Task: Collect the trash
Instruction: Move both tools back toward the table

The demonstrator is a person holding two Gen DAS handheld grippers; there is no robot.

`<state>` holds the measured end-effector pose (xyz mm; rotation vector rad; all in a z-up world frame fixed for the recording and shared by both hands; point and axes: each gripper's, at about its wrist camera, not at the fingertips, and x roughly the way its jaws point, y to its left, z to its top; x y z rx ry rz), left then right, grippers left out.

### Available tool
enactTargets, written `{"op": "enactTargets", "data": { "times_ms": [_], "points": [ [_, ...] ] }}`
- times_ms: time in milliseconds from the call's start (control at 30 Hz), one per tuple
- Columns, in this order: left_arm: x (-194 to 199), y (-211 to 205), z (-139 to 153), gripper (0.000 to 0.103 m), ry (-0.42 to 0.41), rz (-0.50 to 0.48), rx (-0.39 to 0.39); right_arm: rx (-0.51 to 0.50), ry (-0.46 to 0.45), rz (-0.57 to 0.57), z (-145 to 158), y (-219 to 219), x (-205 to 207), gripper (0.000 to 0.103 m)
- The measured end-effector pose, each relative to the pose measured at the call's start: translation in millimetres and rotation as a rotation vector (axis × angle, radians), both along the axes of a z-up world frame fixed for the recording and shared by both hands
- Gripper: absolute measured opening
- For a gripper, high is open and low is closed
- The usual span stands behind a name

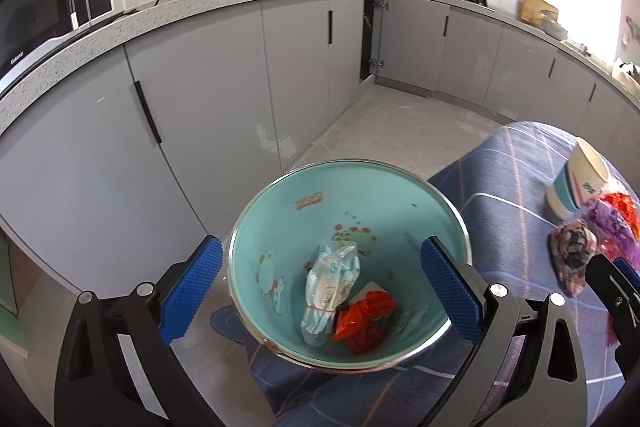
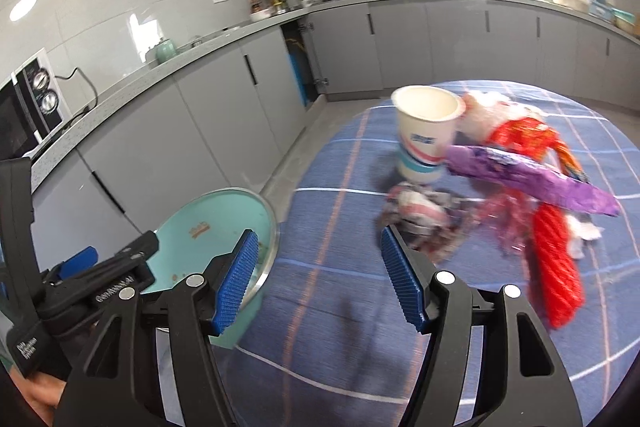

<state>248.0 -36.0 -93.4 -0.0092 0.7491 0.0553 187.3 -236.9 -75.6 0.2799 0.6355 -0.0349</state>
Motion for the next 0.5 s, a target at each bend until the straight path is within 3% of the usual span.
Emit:
{"op": "enactTargets", "data": {
  "times_ms": [500],
  "points": [
    [-25, -69, -4, 0.097, 0.011, -0.188, 0.001, -0.006, 0.023, -0.192, -11, -79, -52, 0.064]
  ]
}}
